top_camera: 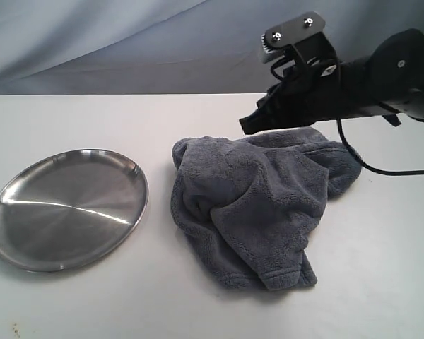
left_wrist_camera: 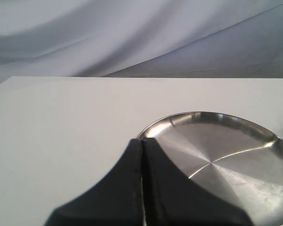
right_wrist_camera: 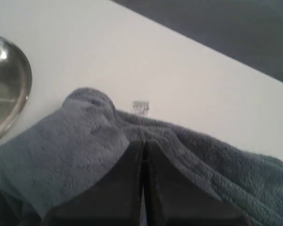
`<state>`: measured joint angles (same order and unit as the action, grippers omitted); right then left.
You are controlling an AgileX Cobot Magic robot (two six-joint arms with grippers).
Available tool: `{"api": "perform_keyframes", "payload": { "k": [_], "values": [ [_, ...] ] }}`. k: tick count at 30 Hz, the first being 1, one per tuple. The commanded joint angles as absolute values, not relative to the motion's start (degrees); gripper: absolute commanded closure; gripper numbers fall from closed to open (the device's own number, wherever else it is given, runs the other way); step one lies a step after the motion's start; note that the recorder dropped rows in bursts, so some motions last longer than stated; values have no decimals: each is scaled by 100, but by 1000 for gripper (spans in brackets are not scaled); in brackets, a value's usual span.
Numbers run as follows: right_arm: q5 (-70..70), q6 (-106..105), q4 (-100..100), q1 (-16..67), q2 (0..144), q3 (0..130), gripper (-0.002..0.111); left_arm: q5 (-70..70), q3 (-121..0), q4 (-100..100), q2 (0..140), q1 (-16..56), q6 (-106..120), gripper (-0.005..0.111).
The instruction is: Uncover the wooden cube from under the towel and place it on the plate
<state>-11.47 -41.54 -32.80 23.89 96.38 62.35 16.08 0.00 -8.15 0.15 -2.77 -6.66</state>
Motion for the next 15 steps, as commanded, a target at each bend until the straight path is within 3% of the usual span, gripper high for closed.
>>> {"api": "perform_keyframes", "payload": {
  "k": [1,10,15],
  "values": [
    [-2095,-4176,-2660,2211,9641,6274,108,1526,0,-822,0,-300,-698,107],
    [-3707,-4874,-2474,2311,9641,6274,108,1526,0,-822,0,-300,-686,107],
    [-3611,-5791,-4063,2638,9641,6274,108,1526,0,-822,0,-300,-701,107]
  ]
}}
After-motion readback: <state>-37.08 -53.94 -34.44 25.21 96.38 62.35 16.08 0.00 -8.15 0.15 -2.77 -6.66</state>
